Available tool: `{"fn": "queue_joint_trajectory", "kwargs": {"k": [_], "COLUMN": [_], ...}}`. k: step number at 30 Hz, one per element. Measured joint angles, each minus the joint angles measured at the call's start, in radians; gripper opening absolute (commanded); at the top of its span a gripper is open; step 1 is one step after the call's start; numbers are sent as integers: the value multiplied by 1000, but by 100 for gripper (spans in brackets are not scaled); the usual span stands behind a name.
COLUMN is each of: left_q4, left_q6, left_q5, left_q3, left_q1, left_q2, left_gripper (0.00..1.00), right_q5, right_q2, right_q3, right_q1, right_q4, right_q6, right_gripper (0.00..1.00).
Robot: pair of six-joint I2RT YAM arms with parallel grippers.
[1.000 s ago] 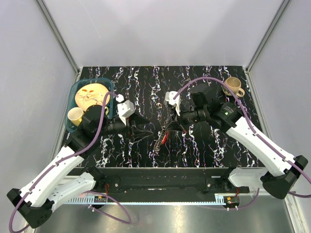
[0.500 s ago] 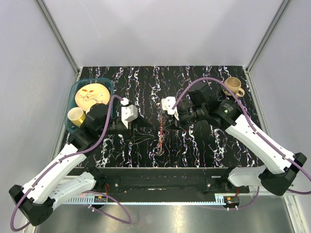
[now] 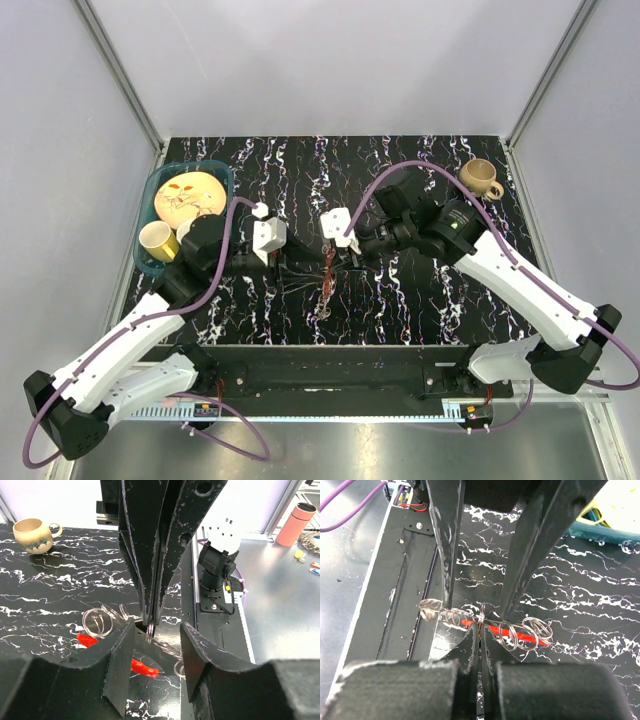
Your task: Remove the keys from the keyring
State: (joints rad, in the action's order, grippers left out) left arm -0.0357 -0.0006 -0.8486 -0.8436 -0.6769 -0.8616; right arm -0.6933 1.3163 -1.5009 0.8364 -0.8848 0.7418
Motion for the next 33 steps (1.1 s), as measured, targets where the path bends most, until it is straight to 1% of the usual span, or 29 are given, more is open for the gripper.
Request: {"fn": "queue_joint_trajectory", "kwargs": {"k": [3,4,13,16,20,28,29,30,32,33], "left_q4": [-8,-16,-45,-47,-76,-113,-116,-121,-133,-135], "left_q6": [18,24,60,64,80,94,94,91,79,67], "left_q5": [10,11,19,22,29,48,50,54,74,93], "left_q3": [0,0,-1,-1,-12,-26,-26,-26,-26,-24], "left_q1": [-11,-14,-23,-23,-23,-27,-28,-28,-29,-28], "left_q2": [-14,-17,-26,-26,-26,-26,-27,-28,-29,-29], "left_gripper": [42,39,25,18,0,0,0,0,0,0], "right_q5": [0,0,0,1,0,2,2,3,17,29], "right_q2": [26,33,48,48,48,48,48,48,43,35], "right_q3": [-42,-54,-78,-77,-77,-75,-72,-66,-42,-19], "right_q1": [9,11,27,28,28,31,31,31,31,31], "right_q4": [-26,-32,-55,-56,-57,-55,-53,-47,-14,20], "right_q6": [10,11,18,16,11,-6,-13,-24,-74,-109], "right_gripper": [0,0,0,0,0,0,3,16,23,32]}}
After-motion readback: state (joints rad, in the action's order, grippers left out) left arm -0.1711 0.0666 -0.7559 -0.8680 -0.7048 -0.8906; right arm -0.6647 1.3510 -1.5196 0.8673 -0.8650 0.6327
